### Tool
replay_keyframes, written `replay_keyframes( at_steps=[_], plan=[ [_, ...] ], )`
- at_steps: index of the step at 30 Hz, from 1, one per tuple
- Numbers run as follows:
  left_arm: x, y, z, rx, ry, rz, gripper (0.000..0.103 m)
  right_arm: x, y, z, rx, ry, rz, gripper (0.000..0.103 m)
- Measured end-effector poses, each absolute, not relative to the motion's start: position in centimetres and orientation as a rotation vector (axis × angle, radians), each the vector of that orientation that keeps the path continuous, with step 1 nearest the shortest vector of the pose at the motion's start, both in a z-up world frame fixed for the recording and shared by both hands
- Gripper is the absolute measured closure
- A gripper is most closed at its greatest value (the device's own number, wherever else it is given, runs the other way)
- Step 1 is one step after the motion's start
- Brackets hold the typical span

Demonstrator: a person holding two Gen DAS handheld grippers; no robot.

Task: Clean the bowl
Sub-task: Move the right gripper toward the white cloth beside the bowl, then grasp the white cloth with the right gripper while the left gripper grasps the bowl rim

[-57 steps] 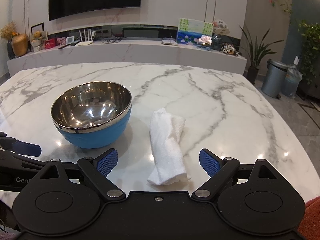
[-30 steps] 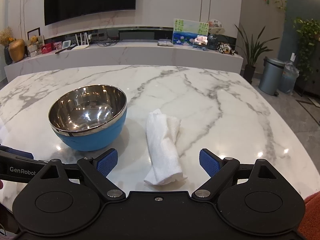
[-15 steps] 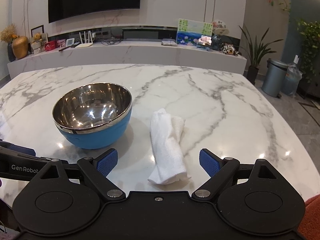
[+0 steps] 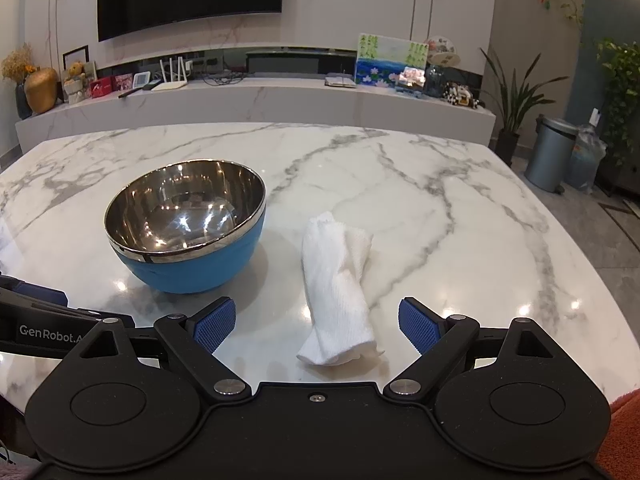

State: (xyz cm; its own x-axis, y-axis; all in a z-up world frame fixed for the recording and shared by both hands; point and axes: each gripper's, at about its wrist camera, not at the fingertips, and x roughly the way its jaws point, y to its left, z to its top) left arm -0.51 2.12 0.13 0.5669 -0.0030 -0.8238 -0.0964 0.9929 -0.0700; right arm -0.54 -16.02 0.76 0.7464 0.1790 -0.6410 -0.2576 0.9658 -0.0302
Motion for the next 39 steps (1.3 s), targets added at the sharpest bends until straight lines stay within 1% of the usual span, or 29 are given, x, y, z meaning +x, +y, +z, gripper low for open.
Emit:
replay_keyframes(
  at_steps=[9, 19, 25, 27, 29, 30, 31, 32, 33, 34, 36, 38, 39],
  plan=[
    [-0.8, 2.2, 0.7, -0.108, 0.942, 0.014, 0.027, -0.5, -16.3, 0.8, -0.11, 0.683, 0.224, 0.015],
    [-1.0, 2.0, 4.3, -0.139, 0.844, -0.075, 0.027, 0.2, -16.8, 0.7, -0.086, 0.696, 0.211, 0.016],
    [0.7, 3.2, 4.7, -0.194, 0.861, -0.069, 0.027, 0.7, -16.5, 0.4, -0.114, 0.715, 0.209, 0.016],
    [1.4, 3.9, 4.7, -0.231, 0.865, -0.073, 0.027, 0.9, -16.4, 0.4, -0.126, 0.715, 0.208, 0.02],
    [2.1, 4.3, 4.5, -0.244, 0.891, -0.078, 0.027, 1.2, -16.3, 0.3, -0.135, 0.723, 0.207, 0.037],
    [2.4, 4.4, 4.4, -0.246, 0.903, -0.076, 0.028, 1.5, -16.3, 0.2, -0.136, 0.73, 0.21, 0.041],
    [2.7, 4.6, 4.2, -0.249, 0.91, -0.07, 0.031, 1.7, -16.3, 0.1, -0.135, 0.738, 0.213, 0.047],
    [3.0, 4.6, 4.1, -0.25, 0.916, -0.066, 0.033, 1.9, -16.3, 0.1, -0.136, 0.743, 0.218, 0.051],
    [3.2, 4.7, 4.0, -0.253, 0.92, -0.066, 0.038, 2.1, -16.2, 0.0, -0.137, 0.748, 0.223, 0.053],
    [3.5, 4.7, 3.8, -0.252, 0.93, -0.067, 0.043, 2.3, -16.1, -0.1, -0.138, 0.753, 0.228, 0.058],
    [4.1, 4.7, 3.5, -0.25, 0.945, -0.066, 0.048, 2.7, -16.0, -0.2, -0.149, 0.756, 0.232, 0.059],
    [4.5, 4.7, 3.3, -0.254, 0.957, -0.069, 0.056, 3.1, -15.8, -0.2, -0.159, 0.758, 0.235, 0.059],
    [4.7, 4.8, 3.2, -0.258, 0.962, -0.072, 0.062, 3.4, -15.8, -0.3, -0.166, 0.763, 0.235, 0.059]
  ],
)
